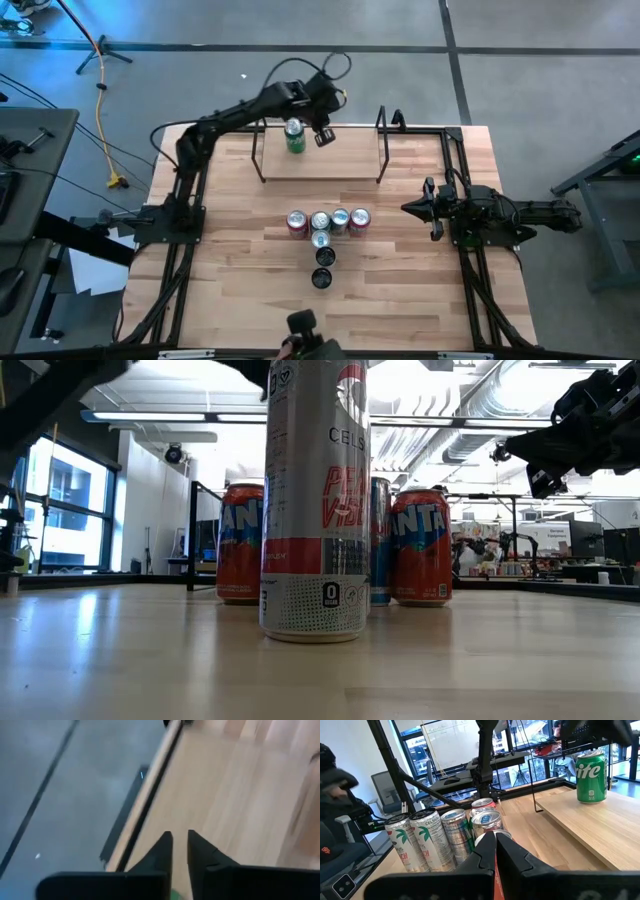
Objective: Place canned beverage on shelf
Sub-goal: Put the left green soda can on the shelf
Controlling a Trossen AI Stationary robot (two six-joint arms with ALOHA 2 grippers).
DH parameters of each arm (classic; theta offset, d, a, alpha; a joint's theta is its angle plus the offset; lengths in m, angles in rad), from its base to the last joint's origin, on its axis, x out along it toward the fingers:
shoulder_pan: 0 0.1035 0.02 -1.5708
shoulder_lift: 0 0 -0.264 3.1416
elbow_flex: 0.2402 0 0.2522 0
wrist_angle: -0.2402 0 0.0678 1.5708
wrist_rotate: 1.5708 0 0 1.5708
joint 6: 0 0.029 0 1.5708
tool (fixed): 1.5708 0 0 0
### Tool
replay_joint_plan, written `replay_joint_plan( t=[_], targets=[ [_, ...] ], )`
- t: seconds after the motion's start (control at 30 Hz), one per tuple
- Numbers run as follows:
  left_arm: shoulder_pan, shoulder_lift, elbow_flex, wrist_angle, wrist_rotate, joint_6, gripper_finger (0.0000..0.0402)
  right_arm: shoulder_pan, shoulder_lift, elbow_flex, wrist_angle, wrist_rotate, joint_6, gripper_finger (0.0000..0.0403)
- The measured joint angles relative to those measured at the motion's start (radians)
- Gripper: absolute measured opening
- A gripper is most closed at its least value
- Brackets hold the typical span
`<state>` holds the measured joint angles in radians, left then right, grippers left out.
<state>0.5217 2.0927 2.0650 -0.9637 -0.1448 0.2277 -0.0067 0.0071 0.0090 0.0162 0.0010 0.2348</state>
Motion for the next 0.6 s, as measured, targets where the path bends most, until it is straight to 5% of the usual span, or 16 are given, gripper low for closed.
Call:
replay_joint_plan(
  t=[0.6],
  targets=[
    [0.027, 0.091, -0.010, -0.165, -0.045, 0.097, 0.0000, 0.000, 0.000, 0.000, 0.000, 0.000, 0.000, 0.0000]
  ],
)
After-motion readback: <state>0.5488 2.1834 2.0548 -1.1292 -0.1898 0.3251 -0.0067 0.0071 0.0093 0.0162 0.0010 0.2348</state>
